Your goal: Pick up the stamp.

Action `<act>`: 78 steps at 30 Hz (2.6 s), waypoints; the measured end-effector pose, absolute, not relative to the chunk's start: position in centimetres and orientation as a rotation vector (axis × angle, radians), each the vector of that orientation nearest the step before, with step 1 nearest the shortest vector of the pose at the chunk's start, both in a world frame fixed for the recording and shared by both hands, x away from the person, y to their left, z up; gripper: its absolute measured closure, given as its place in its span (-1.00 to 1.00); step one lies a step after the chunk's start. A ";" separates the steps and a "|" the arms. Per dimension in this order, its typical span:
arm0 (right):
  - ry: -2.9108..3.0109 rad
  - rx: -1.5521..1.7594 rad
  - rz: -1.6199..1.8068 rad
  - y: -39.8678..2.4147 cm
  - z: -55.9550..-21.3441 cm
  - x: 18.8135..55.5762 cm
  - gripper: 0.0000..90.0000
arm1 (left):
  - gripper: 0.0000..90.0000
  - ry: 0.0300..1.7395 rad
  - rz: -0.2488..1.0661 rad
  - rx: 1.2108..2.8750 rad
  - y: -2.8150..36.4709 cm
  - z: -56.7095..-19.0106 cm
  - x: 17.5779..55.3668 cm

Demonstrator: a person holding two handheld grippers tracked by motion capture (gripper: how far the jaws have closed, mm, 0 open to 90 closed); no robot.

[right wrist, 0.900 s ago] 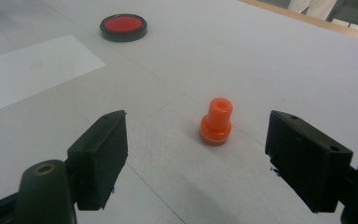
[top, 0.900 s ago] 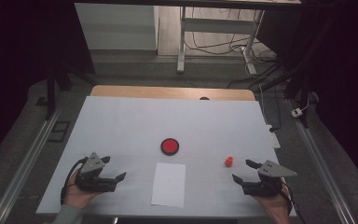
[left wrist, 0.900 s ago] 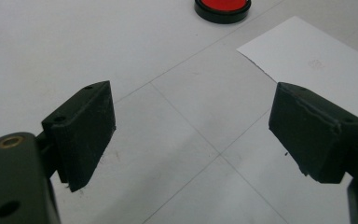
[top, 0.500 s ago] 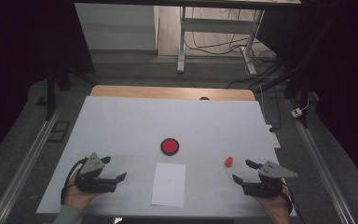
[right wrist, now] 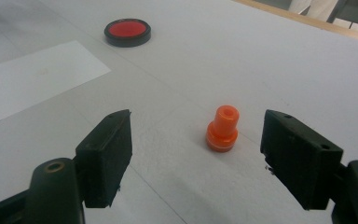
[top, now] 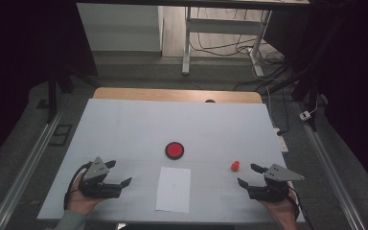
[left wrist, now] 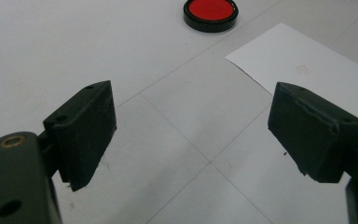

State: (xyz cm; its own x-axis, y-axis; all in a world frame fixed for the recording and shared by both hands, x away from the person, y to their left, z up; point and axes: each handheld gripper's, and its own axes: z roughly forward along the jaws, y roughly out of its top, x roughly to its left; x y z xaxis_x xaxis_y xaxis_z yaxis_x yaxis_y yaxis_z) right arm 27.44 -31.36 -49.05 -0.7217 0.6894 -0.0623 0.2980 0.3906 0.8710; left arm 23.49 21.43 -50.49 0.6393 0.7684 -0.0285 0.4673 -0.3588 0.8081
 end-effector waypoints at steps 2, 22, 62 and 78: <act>2.232 0.861 1.274 -31.2 -48.9 27.5 -0.43 | -0.66 0.961 0.451 2.023 21.3 -50.5 23.6; 2.257 0.910 1.256 -29.9 -47.1 30.2 -0.37 | -0.66 0.983 0.442 2.040 21.0 -50.8 24.2; 2.346 1.002 1.072 -28.6 -50.6 33.8 0.18 | -0.66 0.984 0.437 2.059 20.9 -51.0 24.5; 2.348 0.974 1.061 -28.5 -50.8 33.8 0.61 | -0.66 0.986 0.435 2.063 20.9 -51.1 24.6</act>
